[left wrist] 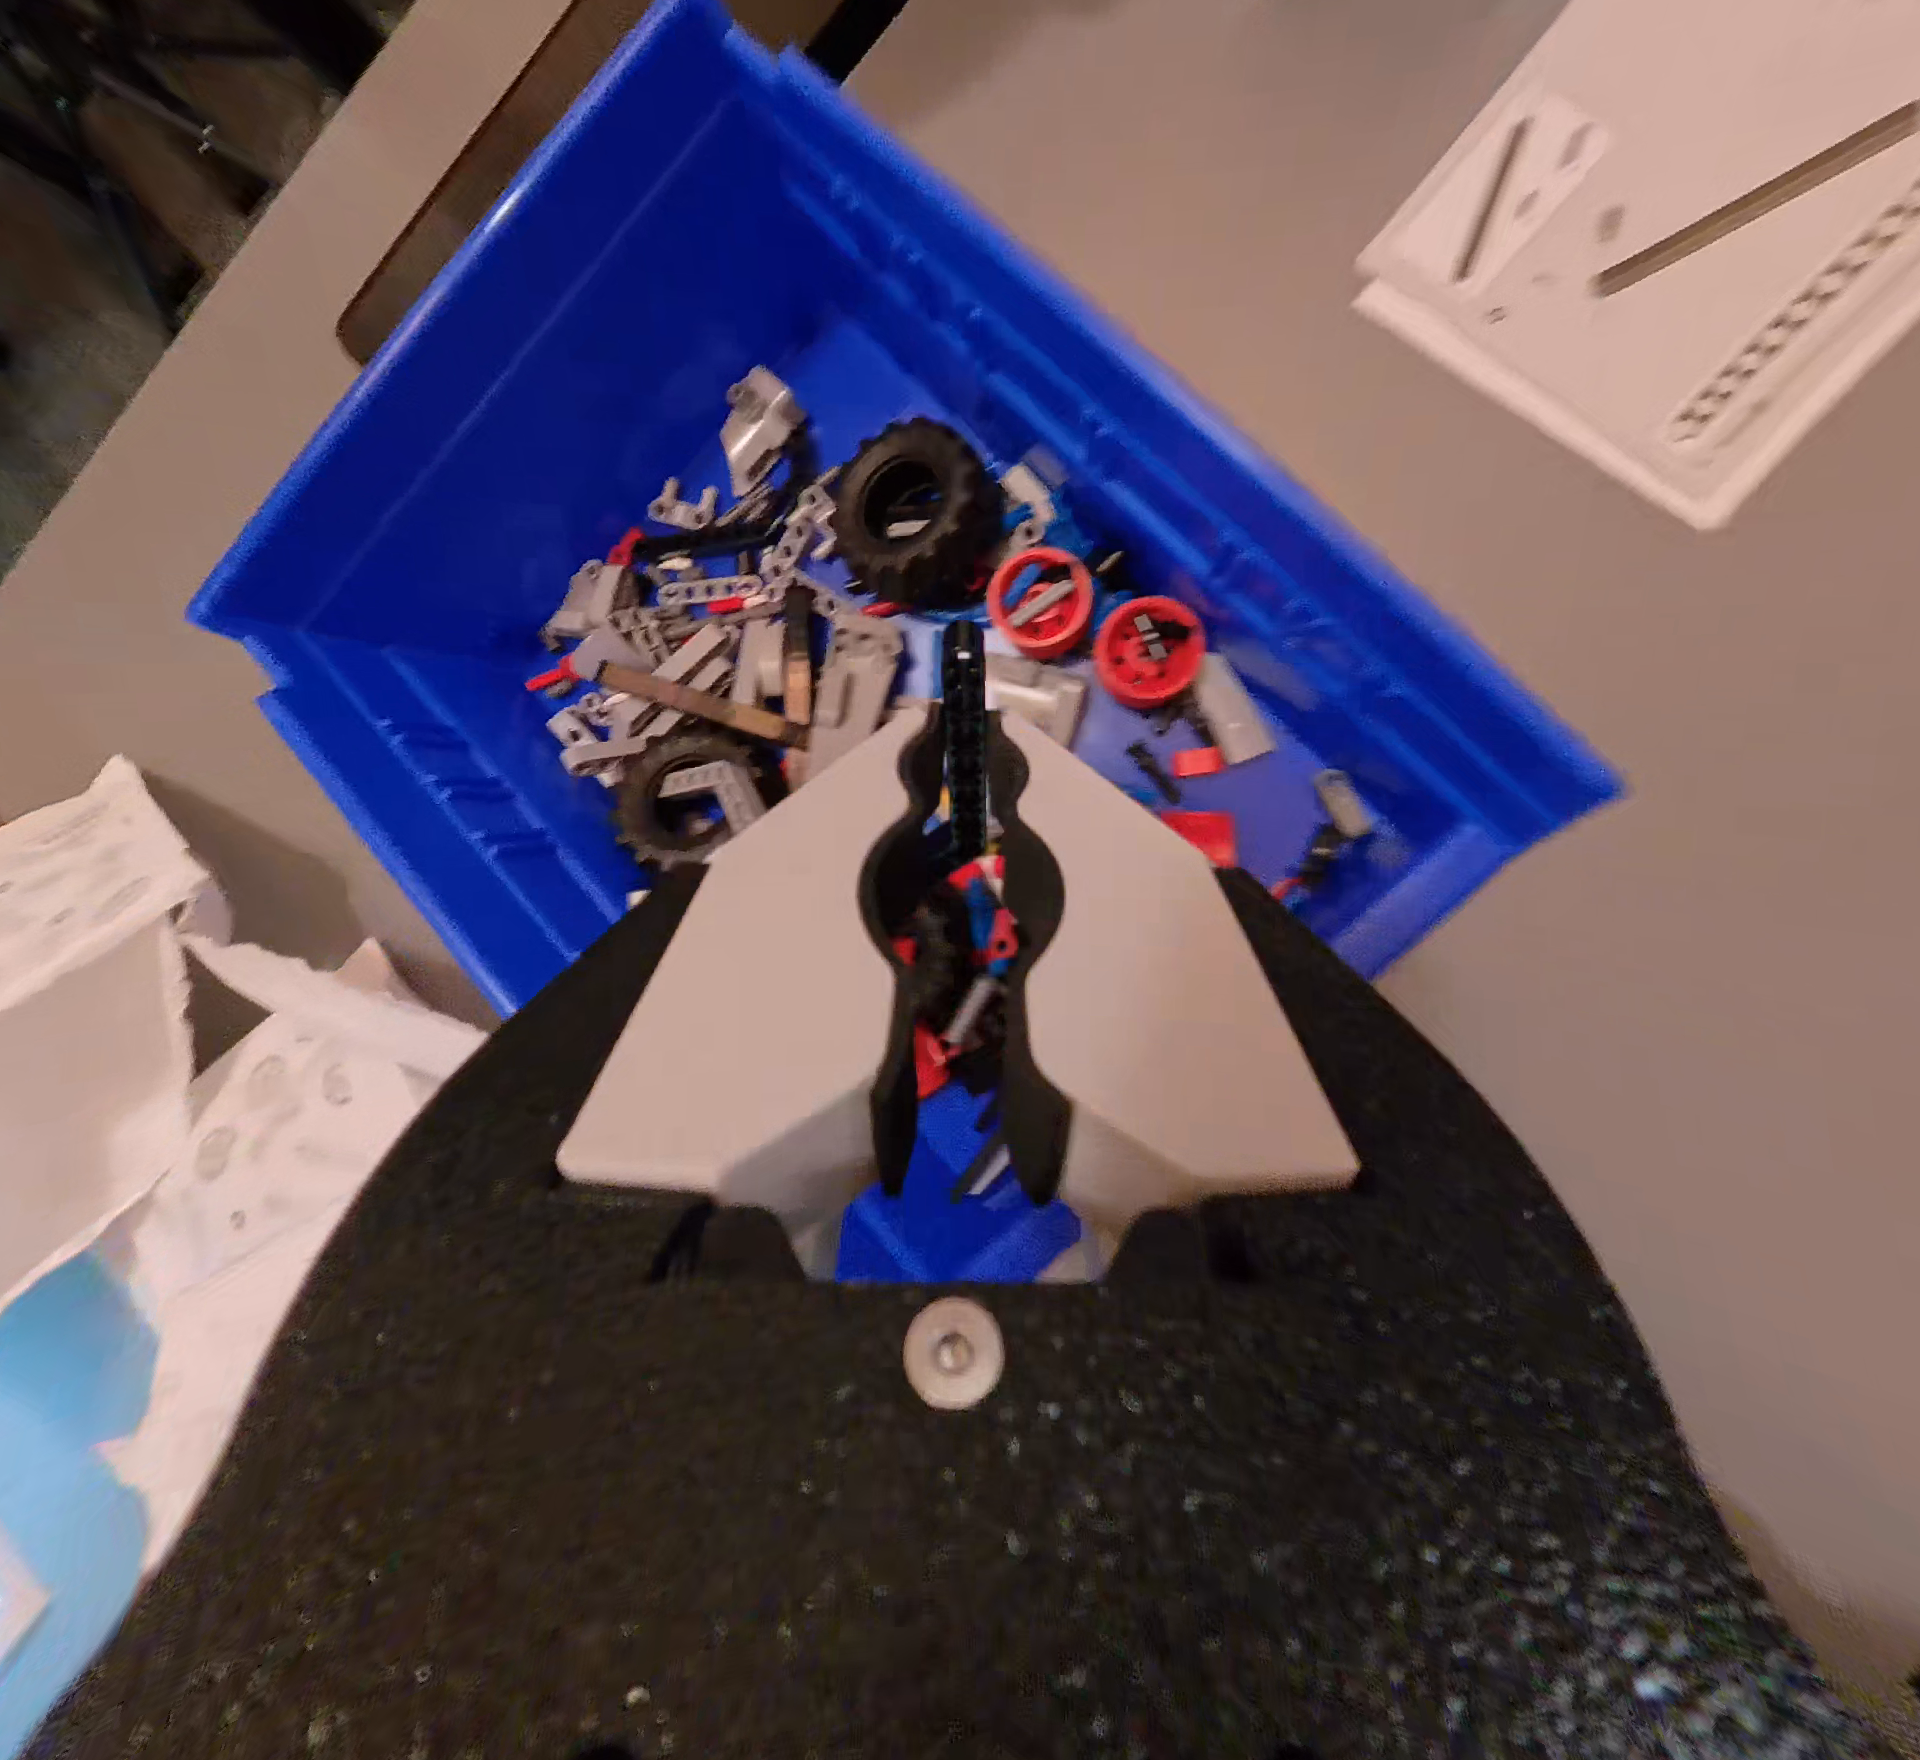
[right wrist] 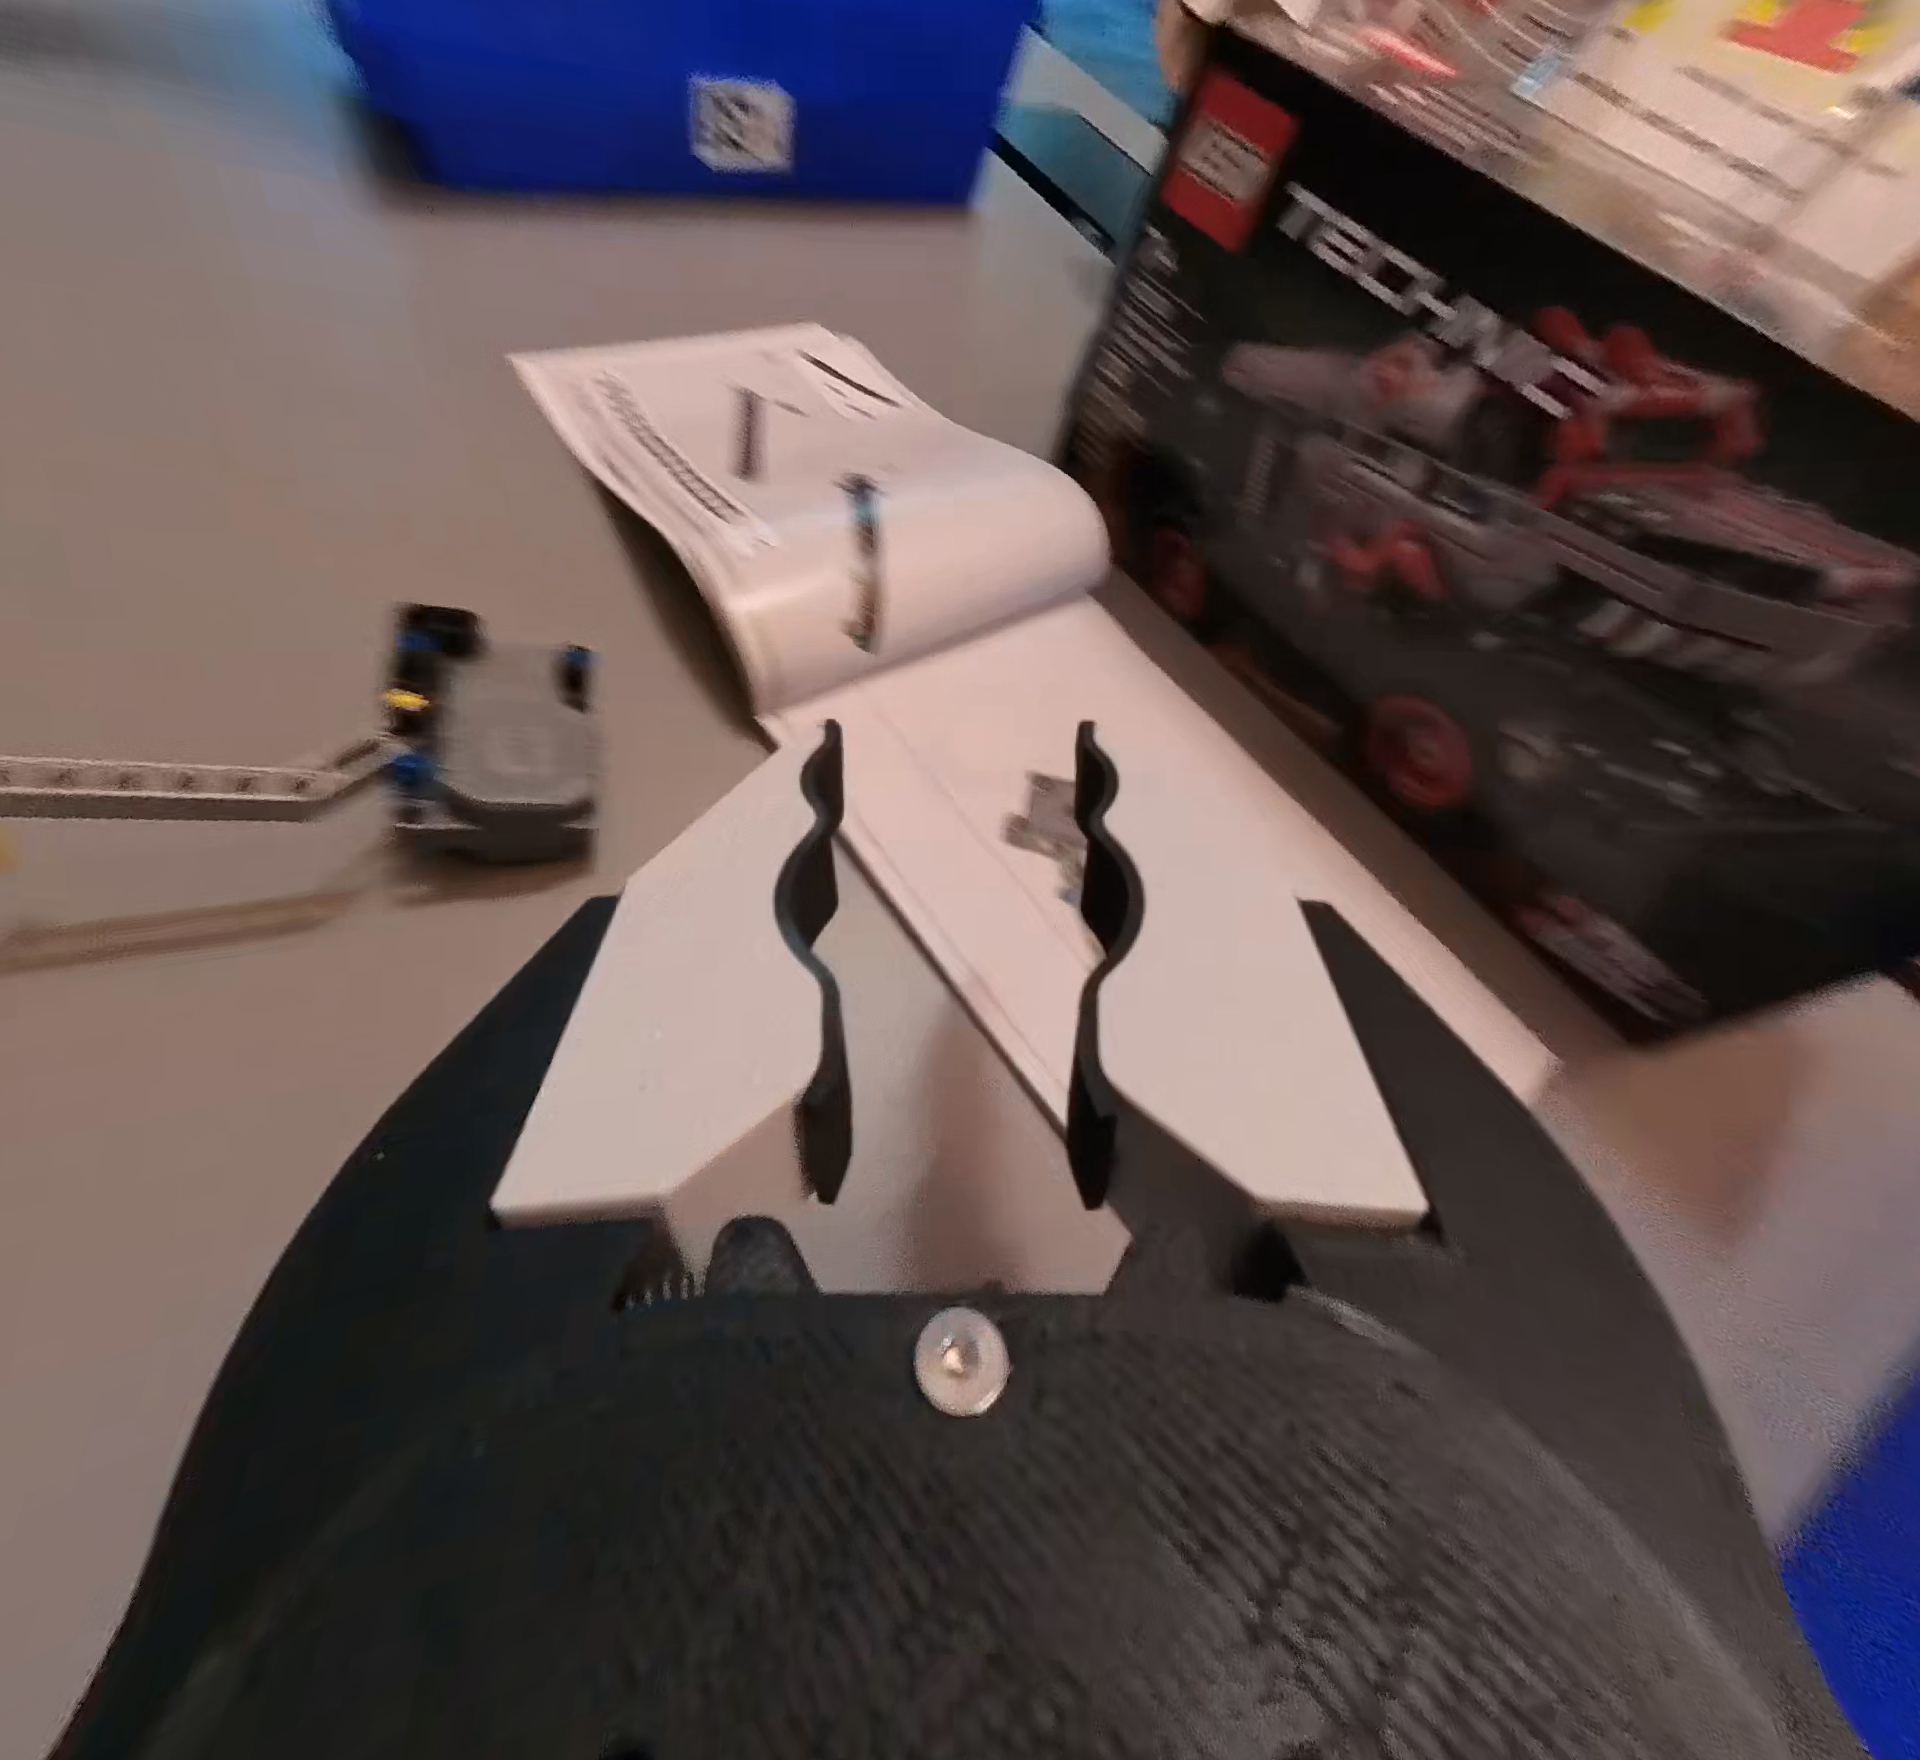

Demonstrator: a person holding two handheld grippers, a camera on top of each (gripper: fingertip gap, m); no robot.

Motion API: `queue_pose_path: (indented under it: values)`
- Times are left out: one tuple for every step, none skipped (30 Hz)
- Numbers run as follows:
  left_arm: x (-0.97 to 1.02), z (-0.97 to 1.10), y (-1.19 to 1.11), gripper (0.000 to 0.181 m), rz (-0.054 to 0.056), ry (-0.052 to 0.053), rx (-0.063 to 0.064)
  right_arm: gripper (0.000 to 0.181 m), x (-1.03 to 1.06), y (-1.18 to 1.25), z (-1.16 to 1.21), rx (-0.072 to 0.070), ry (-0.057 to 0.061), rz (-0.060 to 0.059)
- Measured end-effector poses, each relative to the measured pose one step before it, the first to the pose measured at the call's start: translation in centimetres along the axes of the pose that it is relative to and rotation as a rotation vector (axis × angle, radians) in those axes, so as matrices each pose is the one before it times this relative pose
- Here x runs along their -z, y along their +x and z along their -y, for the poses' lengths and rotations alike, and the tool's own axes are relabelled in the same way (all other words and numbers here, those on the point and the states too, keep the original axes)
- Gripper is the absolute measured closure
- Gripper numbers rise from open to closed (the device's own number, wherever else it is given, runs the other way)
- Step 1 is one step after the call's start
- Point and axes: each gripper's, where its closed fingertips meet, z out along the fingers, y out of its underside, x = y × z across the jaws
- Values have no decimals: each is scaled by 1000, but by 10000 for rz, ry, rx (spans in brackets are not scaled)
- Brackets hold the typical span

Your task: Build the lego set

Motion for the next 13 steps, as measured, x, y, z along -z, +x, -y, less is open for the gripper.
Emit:
queue_pose_path:
  values:
    - [597, 416, 982, 176, -331, 252, 20, 136, 89, -798, 604, -156, 412, 512]
    - [527, 468, 1066, 177, -362, 268, 13, 134, -2, -726, 449, -157, 269, 453]
    - [463, 507, 1086, 176, -382, 260, 98, 133, -119, -811, 263, -144, 128, 480]
    - [389, 532, 1107, 176, -418, 243, 183, 130, -257, -780, 100, -117, 30, 448]
    - [295, 586, 1059, 177, -416, 265, 231, 128, -359, -664, -36, -63, -54, 344]
    - [202, 623, 986, 177, -382, 282, 248, 127, -426, -601, -72, 16, -102, 275]
    - [96, 568, 1027, 177, -414, 248, 231, 125, -443, -693, -29, 80, -97, 305]
    - [-6, 501, 994, 177, -396, 200, 209, 125, -452, -547, 35, 92, -77, 194]
    - [-89, 418, 604, 177, -164, 159, 194, 124, -400, -397, 50, 66, -66, 118]
    - [-150, 231, 126, 177, 123, 39, 109, 125, -299, -268, 17, 97, -80, 55]
    - [-189, -87, -235, 177, 316, -152, -31, 125, -150, -119, 21, 170, -71, -51]
    - [-232, -293, -480, 177, 423, -280, -98, 125, -29, -10, 28, 195, -24, -100]
    - [-282, -334, -676, 177, 466, -303, -78, 126, 68, 51, 22, 113, 8, -85]
